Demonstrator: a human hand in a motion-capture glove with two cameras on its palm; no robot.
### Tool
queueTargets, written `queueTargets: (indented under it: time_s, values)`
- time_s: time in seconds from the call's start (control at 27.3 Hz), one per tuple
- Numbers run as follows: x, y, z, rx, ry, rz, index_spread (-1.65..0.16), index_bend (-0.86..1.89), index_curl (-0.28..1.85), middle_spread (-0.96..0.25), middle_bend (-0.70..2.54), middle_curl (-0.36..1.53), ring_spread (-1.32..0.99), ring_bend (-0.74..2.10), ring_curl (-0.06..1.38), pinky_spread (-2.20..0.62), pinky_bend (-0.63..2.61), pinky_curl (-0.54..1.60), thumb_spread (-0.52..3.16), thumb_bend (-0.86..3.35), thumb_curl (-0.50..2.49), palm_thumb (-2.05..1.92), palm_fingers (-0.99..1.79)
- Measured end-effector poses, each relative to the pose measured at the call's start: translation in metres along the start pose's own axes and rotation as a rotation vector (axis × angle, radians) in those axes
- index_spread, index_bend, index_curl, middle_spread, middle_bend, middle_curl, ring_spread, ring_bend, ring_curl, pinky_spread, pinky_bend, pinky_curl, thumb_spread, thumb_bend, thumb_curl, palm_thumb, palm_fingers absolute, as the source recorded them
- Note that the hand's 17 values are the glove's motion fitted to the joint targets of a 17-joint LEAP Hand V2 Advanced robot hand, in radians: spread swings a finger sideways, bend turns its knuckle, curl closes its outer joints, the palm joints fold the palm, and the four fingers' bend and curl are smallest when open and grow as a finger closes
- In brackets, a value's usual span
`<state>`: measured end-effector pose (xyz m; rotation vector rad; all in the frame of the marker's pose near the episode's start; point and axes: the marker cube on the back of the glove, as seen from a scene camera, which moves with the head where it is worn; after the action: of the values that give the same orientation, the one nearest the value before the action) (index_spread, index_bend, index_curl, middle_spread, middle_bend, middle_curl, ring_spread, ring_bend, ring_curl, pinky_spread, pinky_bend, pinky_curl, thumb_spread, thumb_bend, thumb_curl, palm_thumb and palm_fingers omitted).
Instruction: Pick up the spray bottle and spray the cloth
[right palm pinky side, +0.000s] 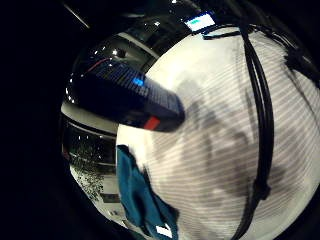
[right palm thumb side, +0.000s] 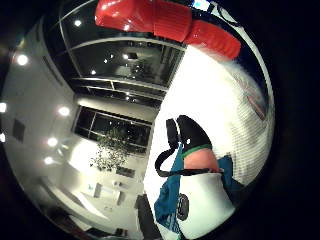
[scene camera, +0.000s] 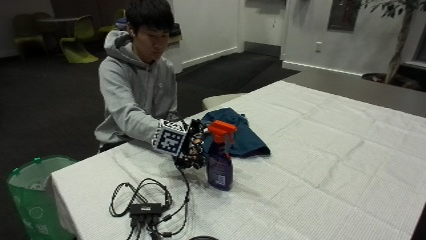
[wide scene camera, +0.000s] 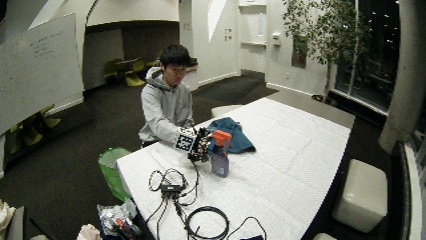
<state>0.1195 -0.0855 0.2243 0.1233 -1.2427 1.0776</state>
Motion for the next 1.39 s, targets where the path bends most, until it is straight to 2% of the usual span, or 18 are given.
queueTargets:
  time_s: [0.7,1.39]
  values:
    - [0.007,-0.037,0.018,0.032,-0.071,0.064,-0.20,0.13,0.20,0.06,0.29,0.37,0.05,0.44,0.29,0.21,0.49,0.35,1.03,-0.02,0.42,0.73,0.13]
    - [0.006,-0.045,0.033,0.056,-0.092,0.053,-0.22,0.13,0.22,0.03,0.28,0.37,0.03,0.46,0.31,0.21,0.46,0.34,1.02,-0.02,0.43,0.75,0.23]
